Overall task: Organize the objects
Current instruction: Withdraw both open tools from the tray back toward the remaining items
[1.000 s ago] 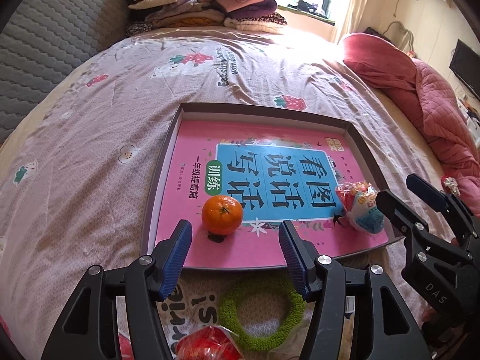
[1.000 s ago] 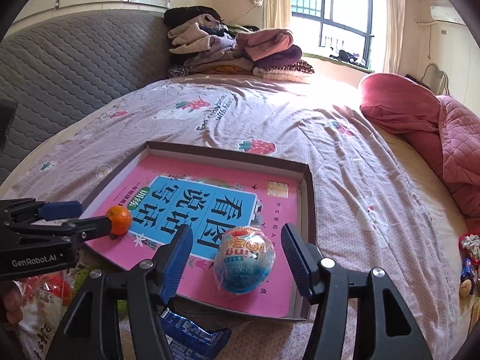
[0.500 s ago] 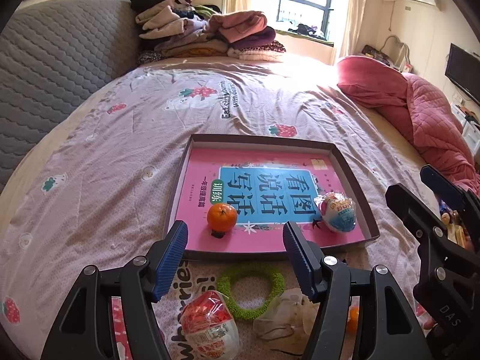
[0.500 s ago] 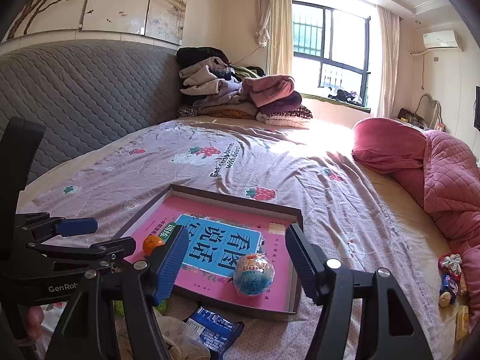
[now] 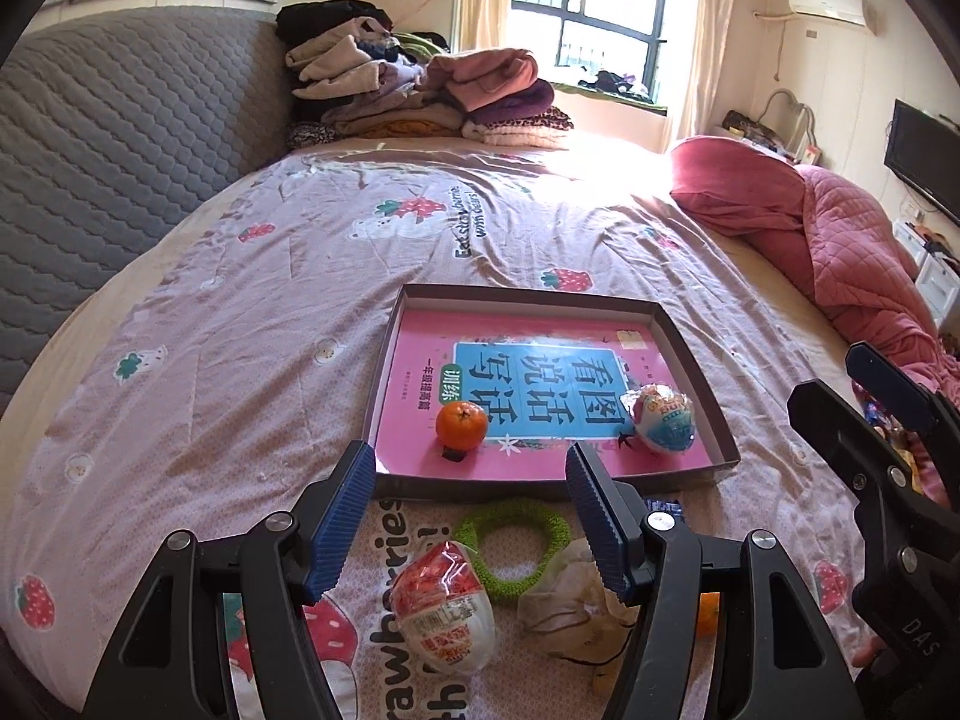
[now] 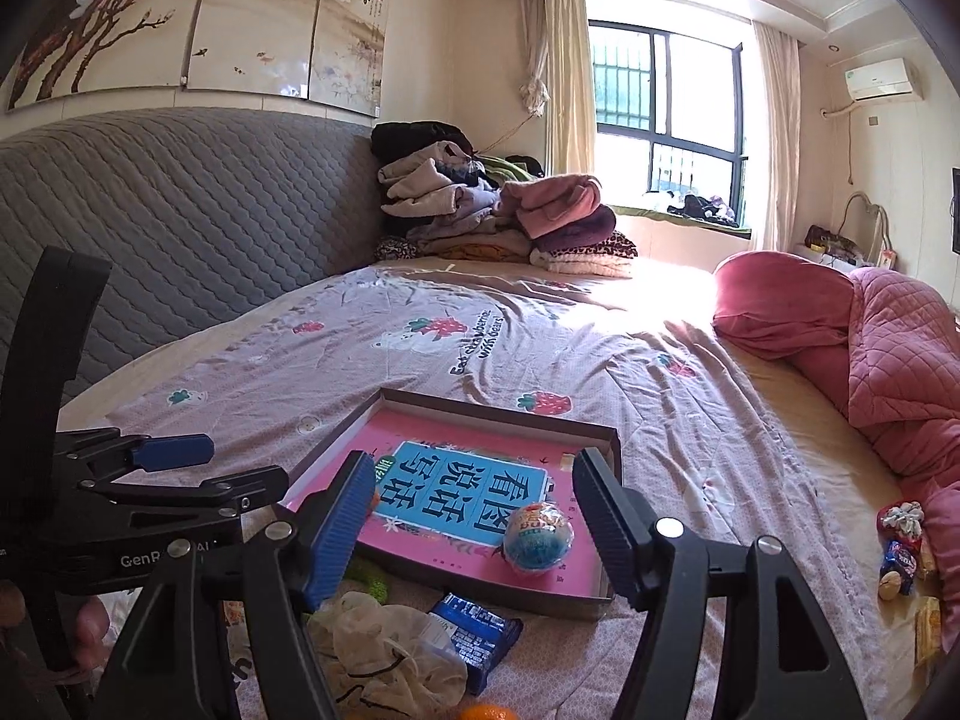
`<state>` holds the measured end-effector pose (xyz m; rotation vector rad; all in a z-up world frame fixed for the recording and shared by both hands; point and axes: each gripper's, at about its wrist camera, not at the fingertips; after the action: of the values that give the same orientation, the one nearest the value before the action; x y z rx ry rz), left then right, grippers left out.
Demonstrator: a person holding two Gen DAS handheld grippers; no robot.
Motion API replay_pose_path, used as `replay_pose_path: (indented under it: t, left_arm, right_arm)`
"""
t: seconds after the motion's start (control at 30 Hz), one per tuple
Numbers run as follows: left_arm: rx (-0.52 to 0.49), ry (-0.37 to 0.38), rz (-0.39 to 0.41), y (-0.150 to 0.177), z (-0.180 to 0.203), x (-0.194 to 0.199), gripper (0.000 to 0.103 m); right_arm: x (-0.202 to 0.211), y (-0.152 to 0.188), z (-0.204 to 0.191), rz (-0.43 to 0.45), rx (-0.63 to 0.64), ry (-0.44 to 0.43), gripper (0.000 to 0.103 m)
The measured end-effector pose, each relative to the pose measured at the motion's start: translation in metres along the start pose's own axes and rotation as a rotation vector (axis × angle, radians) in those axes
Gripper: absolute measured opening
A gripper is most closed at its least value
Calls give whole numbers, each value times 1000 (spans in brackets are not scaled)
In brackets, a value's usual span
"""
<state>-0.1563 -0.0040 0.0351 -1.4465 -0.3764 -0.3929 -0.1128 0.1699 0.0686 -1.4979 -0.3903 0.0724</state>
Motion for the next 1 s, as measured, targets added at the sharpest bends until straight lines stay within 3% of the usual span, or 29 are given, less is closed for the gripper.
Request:
replay_pose_path:
  t: [1.0]
  left_arm:
    - [-20,-18,-51,34,-8,20,68]
  right_arm:
    - [35,33,6,-61,-14,12,68]
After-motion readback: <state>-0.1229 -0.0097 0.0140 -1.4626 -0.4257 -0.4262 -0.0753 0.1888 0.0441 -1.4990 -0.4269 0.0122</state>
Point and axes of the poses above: each gripper's, at about its wrist camera, not at the fingertips, and x roughly against the way its jaws point, z to its right, y to its underside, and after that the axes turned 15 degrees about z, right-handed
